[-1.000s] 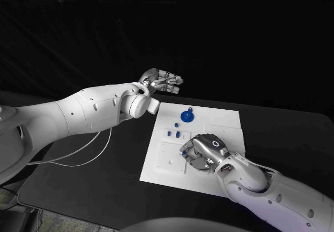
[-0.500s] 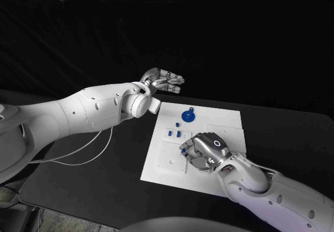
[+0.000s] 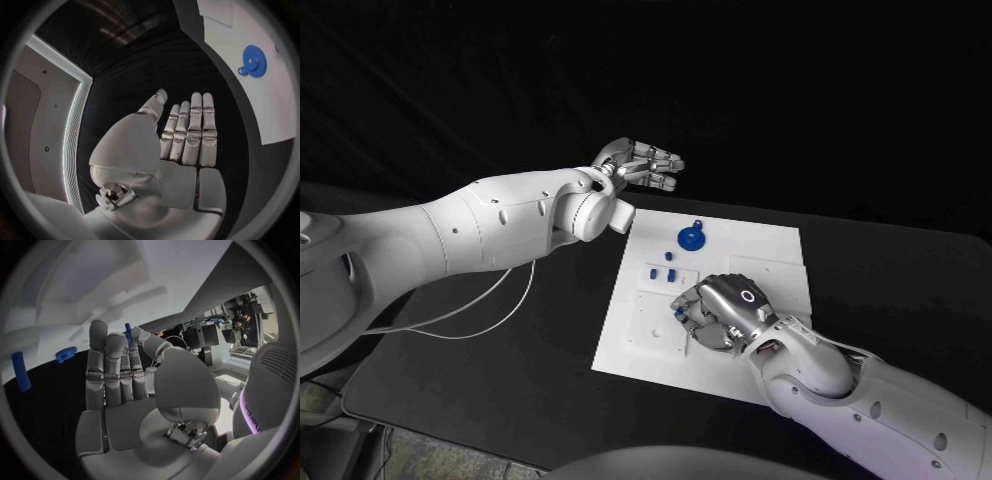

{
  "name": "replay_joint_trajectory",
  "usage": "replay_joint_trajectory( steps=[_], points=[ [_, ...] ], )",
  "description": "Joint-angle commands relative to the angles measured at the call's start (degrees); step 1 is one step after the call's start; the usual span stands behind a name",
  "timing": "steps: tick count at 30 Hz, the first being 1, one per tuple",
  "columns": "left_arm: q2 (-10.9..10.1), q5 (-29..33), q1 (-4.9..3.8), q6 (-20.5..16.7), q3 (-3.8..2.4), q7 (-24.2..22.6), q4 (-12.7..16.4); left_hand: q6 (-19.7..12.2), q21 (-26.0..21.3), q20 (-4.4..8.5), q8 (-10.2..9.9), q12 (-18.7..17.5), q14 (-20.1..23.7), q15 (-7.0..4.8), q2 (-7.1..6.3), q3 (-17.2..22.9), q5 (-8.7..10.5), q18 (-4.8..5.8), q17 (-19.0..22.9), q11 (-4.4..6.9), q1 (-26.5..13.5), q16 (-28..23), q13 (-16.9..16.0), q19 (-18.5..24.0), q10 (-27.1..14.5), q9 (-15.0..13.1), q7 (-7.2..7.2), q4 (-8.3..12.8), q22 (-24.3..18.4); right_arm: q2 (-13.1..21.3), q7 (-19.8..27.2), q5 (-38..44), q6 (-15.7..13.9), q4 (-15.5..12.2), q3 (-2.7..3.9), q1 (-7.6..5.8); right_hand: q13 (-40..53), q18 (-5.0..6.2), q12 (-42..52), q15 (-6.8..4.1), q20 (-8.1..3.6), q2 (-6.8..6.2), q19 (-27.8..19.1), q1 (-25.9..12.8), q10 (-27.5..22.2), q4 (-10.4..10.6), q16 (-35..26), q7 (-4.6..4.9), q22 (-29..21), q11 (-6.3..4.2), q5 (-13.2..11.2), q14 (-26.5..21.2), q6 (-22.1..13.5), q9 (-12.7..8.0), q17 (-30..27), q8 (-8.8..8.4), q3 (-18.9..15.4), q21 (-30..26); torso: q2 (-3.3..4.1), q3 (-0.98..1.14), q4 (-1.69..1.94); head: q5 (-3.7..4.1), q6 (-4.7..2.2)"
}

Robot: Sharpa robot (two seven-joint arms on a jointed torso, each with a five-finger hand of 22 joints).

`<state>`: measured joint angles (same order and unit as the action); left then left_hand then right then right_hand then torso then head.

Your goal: Assemble the parts on the task board

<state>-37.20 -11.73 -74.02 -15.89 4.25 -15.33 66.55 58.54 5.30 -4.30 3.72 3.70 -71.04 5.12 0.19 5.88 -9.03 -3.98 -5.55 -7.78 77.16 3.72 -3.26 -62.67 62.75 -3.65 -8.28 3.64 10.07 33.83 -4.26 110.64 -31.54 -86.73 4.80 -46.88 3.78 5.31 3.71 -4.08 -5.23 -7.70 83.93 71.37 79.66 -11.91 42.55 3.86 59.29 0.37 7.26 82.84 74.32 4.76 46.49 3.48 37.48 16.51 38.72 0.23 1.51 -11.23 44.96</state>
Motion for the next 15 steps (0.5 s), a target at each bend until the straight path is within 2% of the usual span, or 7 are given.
replay_joint_trajectory(
  steps=[1, 15],
  points=[
    [0.1, -0.3, -0.03, 0.6, -0.04, -0.4, 0.3, -0.4, 0.2, -0.15, -0.1, -0.1, 0.1, 0.32, 0.68, 0.0, 0.22, 0.61, -0.1, 0.17, 0.0, -0.1, -0.1, -0.1, -0.4, 0.0, -0.07, -0.2, 0.0, -0.2, -0.5, 1.1, 2.2, 0.1, -0.07, 0.08, 0.0, 1.08, 0.1, -0.14, -0.31, 0.03, 2.1, 0.6, 0.3, 0.2, 0.4, 0.03, 0.0, 0.13, -0.2, 0.2, 0.3, 0.0, 0.0, 0.20, -0.1, 0.4, 0.02, -0.04, 0.04, -0.07, 0.09],
    [0.0, -0.3, -0.03, 0.8, -0.05, -0.1, 0.4, -0.6, 0.3, -0.19, -0.1, -0.1, 0.2, 0.37, 0.68, -0.1, 0.26, 0.61, -0.1, 0.13, -0.1, -0.1, -0.1, -0.1, -0.5, 0.0, -0.14, -0.5, -0.3, -0.7, -2.2, 2.2, 2.6, 0.4, -0.18, 0.14, 0.0, 1.11, 0.2, -0.12, -0.29, 0.13, 2.0, 0.6, 0.3, 0.1, 0.4, 0.05, 0.2, 0.16, -1.1, 0.1, 0.2, 0.0, -0.2, 0.20, 0.2, 0.4, -0.01, 0.03, 0.04, -0.33, 0.51]
  ],
)
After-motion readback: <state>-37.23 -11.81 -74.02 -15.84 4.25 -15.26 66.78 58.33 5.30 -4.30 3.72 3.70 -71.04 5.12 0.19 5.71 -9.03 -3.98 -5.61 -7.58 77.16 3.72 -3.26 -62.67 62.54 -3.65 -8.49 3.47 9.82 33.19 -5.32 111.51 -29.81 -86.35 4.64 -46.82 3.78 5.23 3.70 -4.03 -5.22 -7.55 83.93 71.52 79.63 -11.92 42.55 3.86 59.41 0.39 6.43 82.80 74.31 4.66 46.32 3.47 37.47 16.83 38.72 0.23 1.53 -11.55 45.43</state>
